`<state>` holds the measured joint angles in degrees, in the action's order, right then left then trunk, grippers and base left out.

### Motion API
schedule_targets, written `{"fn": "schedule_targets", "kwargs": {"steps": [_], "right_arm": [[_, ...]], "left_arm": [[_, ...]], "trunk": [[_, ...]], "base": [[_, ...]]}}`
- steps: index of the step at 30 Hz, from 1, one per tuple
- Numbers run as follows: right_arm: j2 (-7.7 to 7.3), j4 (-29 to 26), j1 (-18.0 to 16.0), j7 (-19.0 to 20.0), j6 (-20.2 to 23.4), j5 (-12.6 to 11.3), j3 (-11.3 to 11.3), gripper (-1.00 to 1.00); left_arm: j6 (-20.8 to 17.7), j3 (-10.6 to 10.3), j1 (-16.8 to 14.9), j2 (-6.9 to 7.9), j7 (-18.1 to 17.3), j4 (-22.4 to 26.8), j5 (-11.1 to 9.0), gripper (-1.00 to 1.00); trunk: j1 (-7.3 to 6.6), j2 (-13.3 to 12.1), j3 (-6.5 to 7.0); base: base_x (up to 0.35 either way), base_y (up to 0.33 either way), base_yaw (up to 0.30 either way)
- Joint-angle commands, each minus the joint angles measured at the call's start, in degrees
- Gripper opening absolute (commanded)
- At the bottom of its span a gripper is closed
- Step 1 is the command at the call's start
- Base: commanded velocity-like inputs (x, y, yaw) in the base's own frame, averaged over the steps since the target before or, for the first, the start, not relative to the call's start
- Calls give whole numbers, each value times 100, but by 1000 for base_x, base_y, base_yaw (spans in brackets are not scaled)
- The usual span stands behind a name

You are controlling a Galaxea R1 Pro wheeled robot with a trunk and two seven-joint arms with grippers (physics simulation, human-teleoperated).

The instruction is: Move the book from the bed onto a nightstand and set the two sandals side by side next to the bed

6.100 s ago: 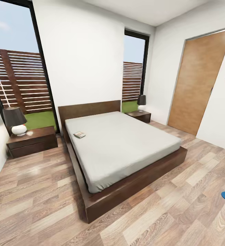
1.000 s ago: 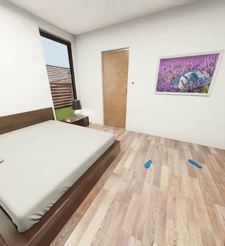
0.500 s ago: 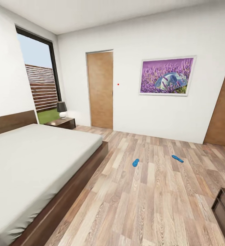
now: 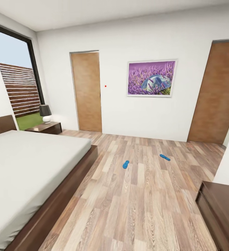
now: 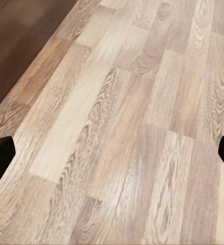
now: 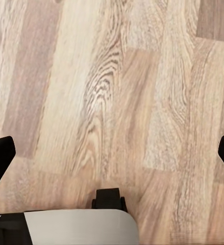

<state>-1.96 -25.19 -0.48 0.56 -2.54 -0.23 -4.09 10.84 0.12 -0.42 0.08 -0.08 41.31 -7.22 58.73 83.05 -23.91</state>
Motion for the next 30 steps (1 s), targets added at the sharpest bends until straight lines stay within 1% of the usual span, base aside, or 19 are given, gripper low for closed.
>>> {"fn": "schedule_targets", "kwargs": {"steps": [1,25,30], "right_arm": [[2,6,-5,6,-21,-2,-13,100],[3,6,-5,6,-21,-1,-7,100],[3,6,-5,3,-22,8,9,100]], "left_arm": [[15,-3,-2,1,-1,-1,-49,100],[15,-3,-1,1,-1,-1,-48,100],[15,-3,-1,1,-1,-1,-47,100]], "trunk": [[0,3,-10],[0,3,-89],[0,3,-96]], "base": [[0,0,-277],[0,0,-281],[0,0,-139]]}}
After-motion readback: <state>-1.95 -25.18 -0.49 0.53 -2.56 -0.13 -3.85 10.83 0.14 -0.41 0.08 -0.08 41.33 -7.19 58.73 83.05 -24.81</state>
